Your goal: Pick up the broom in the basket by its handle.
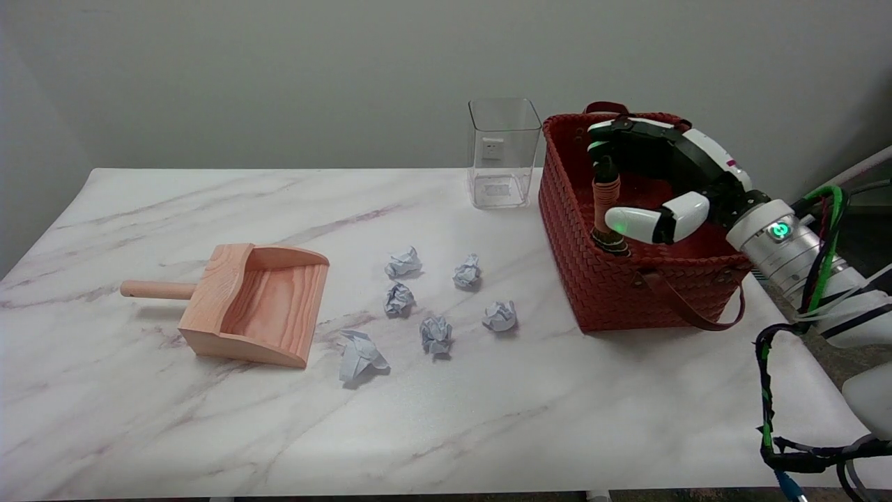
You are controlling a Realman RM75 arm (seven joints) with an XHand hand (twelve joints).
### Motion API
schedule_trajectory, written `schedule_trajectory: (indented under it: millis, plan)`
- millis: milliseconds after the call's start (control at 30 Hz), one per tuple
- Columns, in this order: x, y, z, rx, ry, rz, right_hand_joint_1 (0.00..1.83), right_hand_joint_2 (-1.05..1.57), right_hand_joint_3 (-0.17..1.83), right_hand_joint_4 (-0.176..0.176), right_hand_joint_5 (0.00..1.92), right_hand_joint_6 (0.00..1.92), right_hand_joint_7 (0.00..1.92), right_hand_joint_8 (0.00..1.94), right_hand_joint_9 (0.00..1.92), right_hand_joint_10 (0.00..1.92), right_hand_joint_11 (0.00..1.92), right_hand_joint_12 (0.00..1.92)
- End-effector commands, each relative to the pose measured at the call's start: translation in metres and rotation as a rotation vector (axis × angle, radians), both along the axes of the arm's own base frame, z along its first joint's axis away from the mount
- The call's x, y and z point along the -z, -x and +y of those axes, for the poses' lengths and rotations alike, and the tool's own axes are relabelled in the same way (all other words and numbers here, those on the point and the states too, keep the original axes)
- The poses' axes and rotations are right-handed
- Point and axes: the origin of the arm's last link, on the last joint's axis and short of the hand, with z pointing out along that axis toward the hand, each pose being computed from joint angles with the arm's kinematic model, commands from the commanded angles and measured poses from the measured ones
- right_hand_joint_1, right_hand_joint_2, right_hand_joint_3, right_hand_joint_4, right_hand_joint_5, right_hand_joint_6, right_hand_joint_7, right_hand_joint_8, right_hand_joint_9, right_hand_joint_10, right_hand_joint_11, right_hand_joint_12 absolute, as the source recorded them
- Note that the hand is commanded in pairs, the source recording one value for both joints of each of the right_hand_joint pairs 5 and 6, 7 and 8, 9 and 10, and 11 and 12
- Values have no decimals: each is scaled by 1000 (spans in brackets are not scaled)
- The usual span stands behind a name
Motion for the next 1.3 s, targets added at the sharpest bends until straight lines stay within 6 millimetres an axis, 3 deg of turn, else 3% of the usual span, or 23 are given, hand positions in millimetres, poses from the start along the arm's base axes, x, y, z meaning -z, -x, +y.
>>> schedule_trajectory:
  millis: [33, 600, 900, 1300]
  plan:
    - [14, 15, -5, 30, -32, -43, 1174, 3, 1060, 0, 528, 528, 589, 589, 500, 500, 566, 566]
    - [19, 18, -13, 25, -45, -63, 1172, 70, 1030, 0, 539, 539, 619, 619, 509, 509, 563, 563]
    - [20, 16, -15, 19, -47, -65, 1186, 330, 960, 0, 566, 566, 811, 811, 577, 577, 578, 578]
    - [20, 18, -15, 22, -45, -68, 1195, 439, 925, 0, 586, 586, 919, 919, 639, 639, 595, 595]
